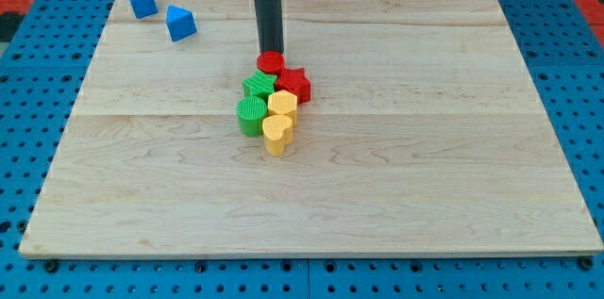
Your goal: Push the blue triangle closer to the group of blocks
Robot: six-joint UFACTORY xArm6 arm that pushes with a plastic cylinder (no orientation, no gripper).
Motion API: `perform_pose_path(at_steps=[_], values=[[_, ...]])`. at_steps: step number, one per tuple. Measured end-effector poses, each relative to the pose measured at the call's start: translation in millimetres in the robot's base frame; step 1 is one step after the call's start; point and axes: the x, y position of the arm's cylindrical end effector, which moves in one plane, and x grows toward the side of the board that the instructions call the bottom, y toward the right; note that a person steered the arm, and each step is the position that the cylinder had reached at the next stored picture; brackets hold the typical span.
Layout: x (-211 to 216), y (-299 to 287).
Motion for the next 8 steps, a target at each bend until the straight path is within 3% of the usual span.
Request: perform_pose_path(at_steps=[1,2,3,4,5,6,8], values=[[6,-3],[-11,-59],[-10,-151],[-54,-186],[-88,-191],[-85,-143],[12,-95]])
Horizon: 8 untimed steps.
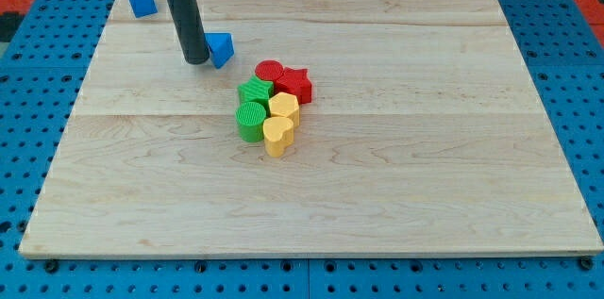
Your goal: Push the blue triangle closer to the group of blocks
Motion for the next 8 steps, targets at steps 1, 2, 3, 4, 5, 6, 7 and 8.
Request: perform_pose_path(at_steps=[1,2,3,4,5,6,7,8], values=[[-12,-39],[-60,-52],[-57,34],[-27,39],[-5,32],[-22,4],[-17,-28],[-3,-28]])
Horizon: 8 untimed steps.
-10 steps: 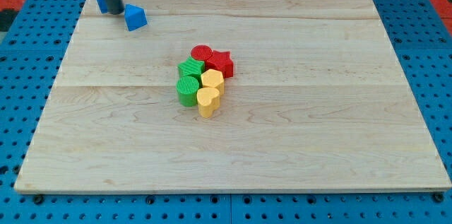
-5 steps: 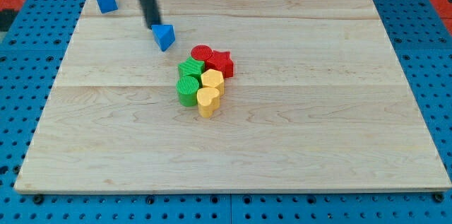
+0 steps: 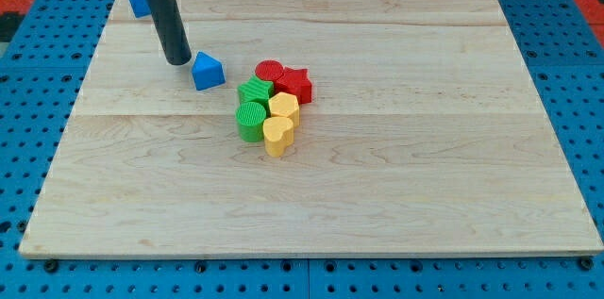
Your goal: Push the blue triangle closer to the group of blocks
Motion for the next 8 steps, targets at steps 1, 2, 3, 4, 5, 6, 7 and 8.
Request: perform_pose_path(at_steps=[1,2,3,4,5,6,7,8], values=[[30,14],[46,26],[44,-7],[-3,-34],[-26,-18],[-11,-1],[3,0],[17,10]])
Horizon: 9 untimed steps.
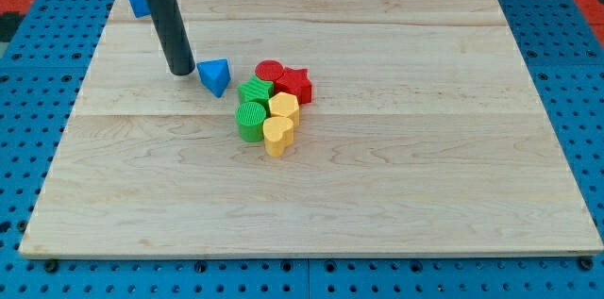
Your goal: Push the blue triangle closer to the group of blocks
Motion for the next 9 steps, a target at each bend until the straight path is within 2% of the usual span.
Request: perform_pose_path(at_steps=[2,3,8,9], values=[[10,13],[-8,13],[1,29],[-18,50]])
